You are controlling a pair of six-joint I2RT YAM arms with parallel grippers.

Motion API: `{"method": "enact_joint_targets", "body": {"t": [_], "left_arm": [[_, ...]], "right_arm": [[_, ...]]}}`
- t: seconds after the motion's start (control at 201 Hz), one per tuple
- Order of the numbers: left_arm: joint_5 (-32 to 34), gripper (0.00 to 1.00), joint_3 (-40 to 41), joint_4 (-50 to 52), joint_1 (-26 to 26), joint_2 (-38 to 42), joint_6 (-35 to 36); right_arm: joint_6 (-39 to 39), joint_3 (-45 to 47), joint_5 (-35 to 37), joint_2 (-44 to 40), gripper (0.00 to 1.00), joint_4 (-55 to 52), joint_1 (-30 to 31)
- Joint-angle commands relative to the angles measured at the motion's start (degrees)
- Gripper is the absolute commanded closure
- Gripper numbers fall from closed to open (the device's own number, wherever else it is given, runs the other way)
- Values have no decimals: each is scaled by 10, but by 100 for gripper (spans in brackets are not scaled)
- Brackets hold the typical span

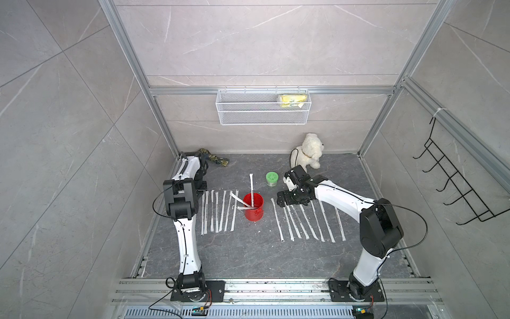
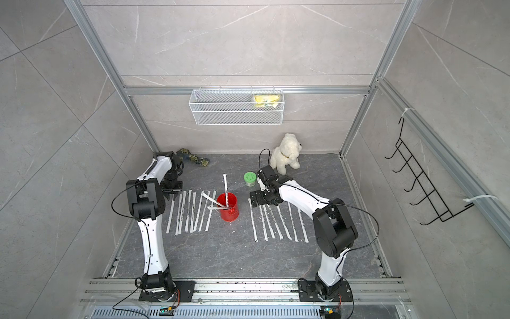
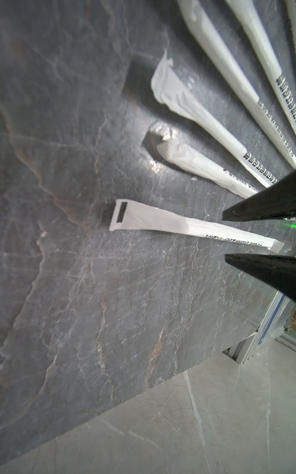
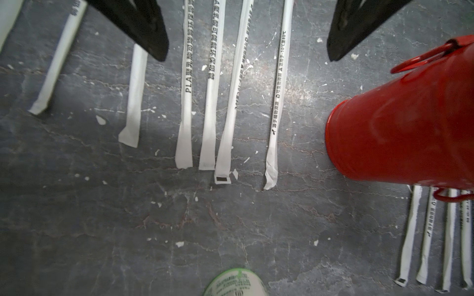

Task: Take the straws out of the storage container
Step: Place the straw at the center of the board, then pick up the straw from the container.

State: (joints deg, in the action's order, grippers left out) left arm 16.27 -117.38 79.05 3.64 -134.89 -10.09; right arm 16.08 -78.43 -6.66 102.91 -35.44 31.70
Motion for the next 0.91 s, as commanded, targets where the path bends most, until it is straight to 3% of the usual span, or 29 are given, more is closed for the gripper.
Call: {"method": "enact_joint_targets", "body": {"t": [0.0, 0.119, 0.269, 0.408, 0.602, 0.901], "left_arm": [[-49, 73, -9, -4, 3, 84, -16], [-113, 73, 26, -49, -5, 178, -44], [-181, 71, 103, -120, -25, 302, -72], [-217, 71, 163, -162, -50, 381, -97], [-264, 70, 238, -211, -65, 459, -126], [-253, 69, 270, -201, -65, 496, -119]], "right_arm": [[1, -30, 1, -39, 0, 27, 24], [-2, -66, -3, -33, 7, 30, 46], [-2, -125, -8, -9, 31, 14, 67], [-8, -181, -13, 20, 43, -5, 87], [-9, -238, -24, 70, 47, -25, 104], [-9, -297, -38, 135, 47, -48, 116]]}}
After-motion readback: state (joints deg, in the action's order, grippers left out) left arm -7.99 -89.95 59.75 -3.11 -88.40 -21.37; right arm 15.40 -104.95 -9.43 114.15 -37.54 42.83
